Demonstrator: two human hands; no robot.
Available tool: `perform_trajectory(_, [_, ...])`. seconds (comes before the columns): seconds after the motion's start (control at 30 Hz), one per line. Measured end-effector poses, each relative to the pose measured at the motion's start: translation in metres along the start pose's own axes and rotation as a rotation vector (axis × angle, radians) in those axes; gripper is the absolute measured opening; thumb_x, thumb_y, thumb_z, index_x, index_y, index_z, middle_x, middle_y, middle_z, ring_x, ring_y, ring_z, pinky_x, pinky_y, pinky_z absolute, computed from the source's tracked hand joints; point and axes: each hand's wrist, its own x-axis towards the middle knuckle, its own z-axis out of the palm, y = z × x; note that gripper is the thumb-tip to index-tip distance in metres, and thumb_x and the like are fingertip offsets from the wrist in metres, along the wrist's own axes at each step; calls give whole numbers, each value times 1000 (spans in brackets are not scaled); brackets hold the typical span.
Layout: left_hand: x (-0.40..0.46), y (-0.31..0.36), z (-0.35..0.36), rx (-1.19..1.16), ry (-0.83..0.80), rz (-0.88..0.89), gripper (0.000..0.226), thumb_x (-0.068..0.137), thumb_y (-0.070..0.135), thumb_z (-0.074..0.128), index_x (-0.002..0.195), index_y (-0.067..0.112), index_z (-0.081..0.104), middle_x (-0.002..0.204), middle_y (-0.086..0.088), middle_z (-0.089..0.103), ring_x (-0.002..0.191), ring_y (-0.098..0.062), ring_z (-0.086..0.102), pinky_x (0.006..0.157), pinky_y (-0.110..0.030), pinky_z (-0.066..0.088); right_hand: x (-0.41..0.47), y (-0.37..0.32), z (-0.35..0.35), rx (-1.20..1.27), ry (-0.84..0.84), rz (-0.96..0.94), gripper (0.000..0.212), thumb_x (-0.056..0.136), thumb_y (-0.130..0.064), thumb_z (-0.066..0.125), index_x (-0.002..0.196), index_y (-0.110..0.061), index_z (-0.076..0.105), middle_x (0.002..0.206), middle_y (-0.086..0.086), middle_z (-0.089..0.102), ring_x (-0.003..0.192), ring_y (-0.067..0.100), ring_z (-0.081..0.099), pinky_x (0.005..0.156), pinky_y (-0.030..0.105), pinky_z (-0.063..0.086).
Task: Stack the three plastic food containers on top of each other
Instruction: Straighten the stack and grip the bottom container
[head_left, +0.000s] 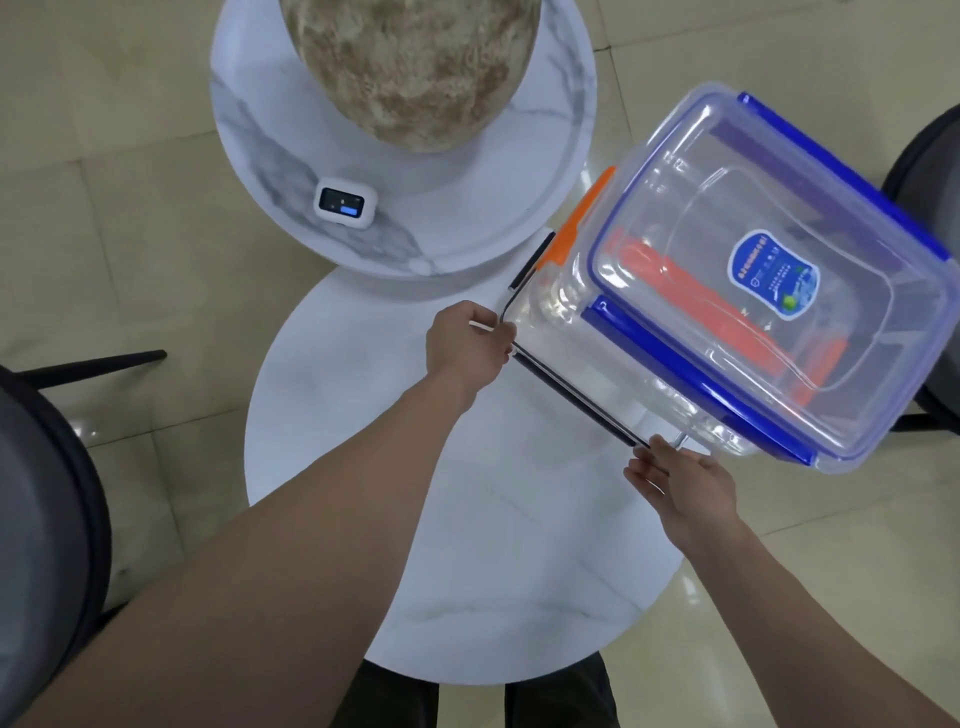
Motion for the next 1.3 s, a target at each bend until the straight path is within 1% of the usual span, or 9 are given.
perform_trajectory(0.1, [5, 6, 1, 15, 13, 13, 15, 86, 20, 72, 92, 8, 65, 70, -7, 72, 59, -20, 68, 76, -46, 64, 3, -3, 4, 15, -9, -11, 20, 95, -8, 67, 109, 6, 65, 88, 16, 68, 78, 29, 67, 89, 44, 59])
perform_trajectory(0.23, [9, 11, 1, 22, 22, 33, 12, 84, 21, 73, 85, 13, 63, 72, -9, 73, 61, -22, 69, 77, -47, 64, 6, -7, 6, 19, -41, -12, 20, 95, -8, 67, 110, 6, 64, 87, 16, 69, 75, 27, 68, 89, 45, 60])
perform_trajectory(0.37, [10, 14, 2, 22, 39, 49, 11, 84, 20, 71, 82, 15, 61, 74, -10, 73, 60, -22, 67, 77, -46, 63, 4, -8, 9, 49, -50, -4, 33, 96, -7, 66, 122, 13, 59, 86, 15, 69, 74, 26, 67, 74, 36, 60])
perform_trajectory(0.53, [11, 17, 4, 21, 41, 53, 10, 87, 20, 70, 87, 14, 62, 74, -8, 72, 58, -19, 67, 76, -44, 64, 5, -7, 10, 58, -51, -1, 43, 95, -8, 68, 129, 14, 54, 85, 15, 70, 70, 25, 69, 67, 33, 61])
perform_trajectory(0.87, [10, 19, 5, -25, 47, 4, 14, 87, 18, 74, 83, 16, 61, 81, -14, 71, 68, -25, 68, 79, -44, 64, 10, -4, 8, 64, -50, -15, 43, 93, -9, 71, 127, 11, 56, 87, 16, 72, 73, 27, 71, 75, 38, 62])
perform_trajectory(1.03, [9, 18, 9, -5, 88, 16, 13, 88, 21, 72, 95, 14, 64, 79, -8, 71, 67, -22, 69, 77, -42, 64, 11, -2, 8, 83, -46, -16, 44, 92, -7, 71, 129, 10, 54, 86, 17, 72, 71, 27, 71, 75, 38, 64])
perform_trajectory(1.13, [6, 13, 12, 8, 105, 32, 17, 90, 26, 71, 99, 15, 63, 83, -7, 72, 68, -19, 69, 77, -40, 64, 9, -3, 10, 74, -26, -28, 38, 92, -7, 71, 124, 8, 57, 84, 17, 72, 69, 27, 71, 73, 37, 64])
perform_trajectory(1.23, [1, 5, 12, -7, 108, 33, 23, 90, 35, 71, 85, 15, 61, 77, -8, 71, 67, -23, 67, 80, -44, 64, 4, -4, 11, 69, -17, -34, 26, 91, -9, 72, 111, -5, 56, 87, 19, 72, 64, 26, 68, 66, 34, 65])
perform_trajectory(1.3, [-3, -1, 10, 6, 135, 21, 27, 89, 39, 70, 79, 17, 59, 71, -6, 70, 67, -24, 67, 81, -45, 63, 3, -2, 10, 42, 1, -44, 28, 90, -12, 74, 109, -6, 54, 90, 20, 72, 67, 28, 68, 72, 37, 65])
